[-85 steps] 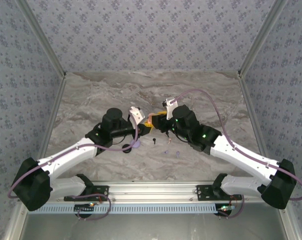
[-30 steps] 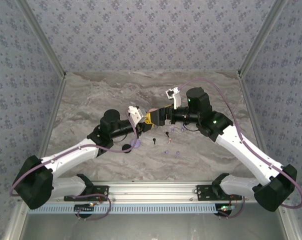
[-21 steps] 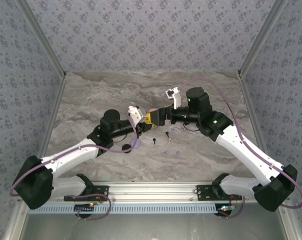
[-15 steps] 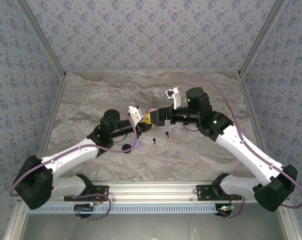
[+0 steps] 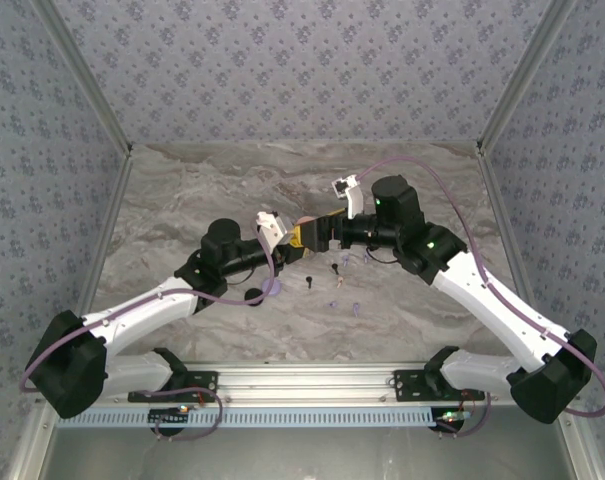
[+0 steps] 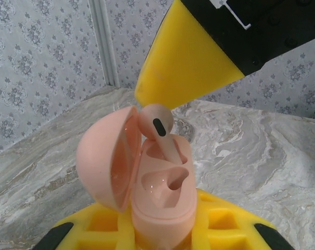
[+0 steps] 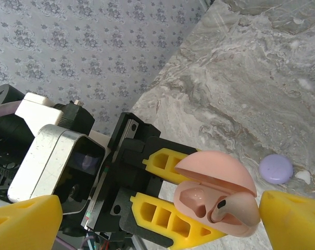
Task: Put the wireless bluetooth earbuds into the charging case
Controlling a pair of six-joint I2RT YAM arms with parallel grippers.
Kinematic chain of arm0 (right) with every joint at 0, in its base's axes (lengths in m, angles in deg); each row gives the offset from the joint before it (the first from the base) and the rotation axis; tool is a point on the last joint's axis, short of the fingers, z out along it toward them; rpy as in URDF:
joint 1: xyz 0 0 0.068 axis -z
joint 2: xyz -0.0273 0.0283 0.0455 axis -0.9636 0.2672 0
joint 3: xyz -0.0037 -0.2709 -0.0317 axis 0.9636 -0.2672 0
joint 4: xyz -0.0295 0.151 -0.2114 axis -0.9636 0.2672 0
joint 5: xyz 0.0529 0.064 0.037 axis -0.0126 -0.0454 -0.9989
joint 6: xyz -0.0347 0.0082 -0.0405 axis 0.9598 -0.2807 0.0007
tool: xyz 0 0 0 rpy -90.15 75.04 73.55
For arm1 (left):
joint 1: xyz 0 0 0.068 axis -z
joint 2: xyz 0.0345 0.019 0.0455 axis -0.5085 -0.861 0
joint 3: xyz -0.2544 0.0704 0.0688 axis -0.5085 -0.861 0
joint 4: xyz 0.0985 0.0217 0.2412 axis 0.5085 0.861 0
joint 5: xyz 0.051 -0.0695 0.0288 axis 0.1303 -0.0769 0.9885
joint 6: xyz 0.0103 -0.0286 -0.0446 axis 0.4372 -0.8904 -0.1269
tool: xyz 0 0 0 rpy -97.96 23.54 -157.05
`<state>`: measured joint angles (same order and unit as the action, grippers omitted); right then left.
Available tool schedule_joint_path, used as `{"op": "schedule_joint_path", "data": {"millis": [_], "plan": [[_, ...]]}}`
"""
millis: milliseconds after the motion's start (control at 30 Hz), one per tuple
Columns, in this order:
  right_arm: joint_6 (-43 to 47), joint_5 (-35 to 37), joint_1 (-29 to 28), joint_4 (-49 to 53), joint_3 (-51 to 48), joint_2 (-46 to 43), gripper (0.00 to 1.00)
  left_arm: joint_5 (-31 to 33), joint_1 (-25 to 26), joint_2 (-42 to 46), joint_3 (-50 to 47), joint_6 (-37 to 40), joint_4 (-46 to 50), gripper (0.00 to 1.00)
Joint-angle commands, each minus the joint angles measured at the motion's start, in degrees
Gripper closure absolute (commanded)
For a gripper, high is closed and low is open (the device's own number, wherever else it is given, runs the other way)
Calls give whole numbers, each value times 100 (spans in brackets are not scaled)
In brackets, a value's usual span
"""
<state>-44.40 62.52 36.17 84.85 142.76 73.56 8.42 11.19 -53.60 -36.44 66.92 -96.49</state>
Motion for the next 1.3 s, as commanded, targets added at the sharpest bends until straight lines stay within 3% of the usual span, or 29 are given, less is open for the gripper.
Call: {"op": "schedule_joint_path", "data": {"millis": [0, 400, 533, 700, 933, 1267], "plan": [[160, 249, -89, 214, 220, -91, 0, -30, 42, -3, 63, 6, -270, 84], [226, 196, 62, 400, 219, -601, 0, 509, 43, 249, -187, 165, -759, 90], [279, 557, 113, 562, 200, -877, 0, 754, 43, 403, -214, 233, -841, 92], [279, 803, 457, 1020, 182, -953, 16, 775, 40, 528, -198, 309, -813, 93], [187, 97, 776, 799, 191, -575, 40, 467, 41, 553, -166, 319, -814, 93], [161, -86, 793, 548, 266, -145, 45, 206, 42, 556, -66, 355, -678, 93]]}}
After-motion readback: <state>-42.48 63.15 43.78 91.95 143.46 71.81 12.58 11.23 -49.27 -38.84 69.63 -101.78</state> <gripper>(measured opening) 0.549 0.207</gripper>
